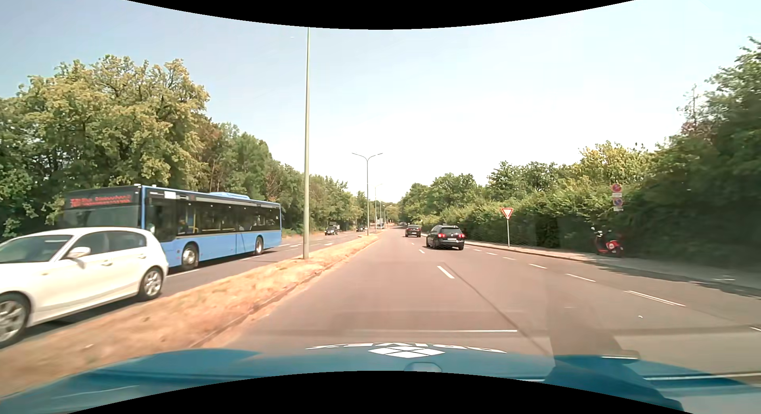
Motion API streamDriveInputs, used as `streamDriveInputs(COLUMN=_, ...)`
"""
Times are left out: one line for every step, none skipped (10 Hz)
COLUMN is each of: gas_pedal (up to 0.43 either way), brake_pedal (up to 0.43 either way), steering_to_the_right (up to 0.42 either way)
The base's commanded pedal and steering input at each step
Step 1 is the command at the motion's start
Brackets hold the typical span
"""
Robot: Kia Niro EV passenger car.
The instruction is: Follow the waypoints while adhering to traffic rules and regulations
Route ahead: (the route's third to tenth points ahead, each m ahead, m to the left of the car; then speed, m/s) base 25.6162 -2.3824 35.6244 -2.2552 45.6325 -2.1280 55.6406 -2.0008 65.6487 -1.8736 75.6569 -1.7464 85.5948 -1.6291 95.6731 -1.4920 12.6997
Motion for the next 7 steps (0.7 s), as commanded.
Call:
streamDriveInputs(gas_pedal=0.831, brake_pedal=0.000, steering_to_the_right=-0.010)
streamDriveInputs(gas_pedal=0.831, brake_pedal=0.000, steering_to_the_right=-0.009)
streamDriveInputs(gas_pedal=0.831, brake_pedal=0.000, steering_to_the_right=-0.007)
streamDriveInputs(gas_pedal=0.831, brake_pedal=0.000, steering_to_the_right=-0.006)
streamDriveInputs(gas_pedal=0.823, brake_pedal=0.000, steering_to_the_right=-0.007)
streamDriveInputs(gas_pedal=0.752, brake_pedal=0.000, steering_to_the_right=-0.004)
streamDriveInputs(gas_pedal=0.669, brake_pedal=0.000, steering_to_the_right=-0.005)
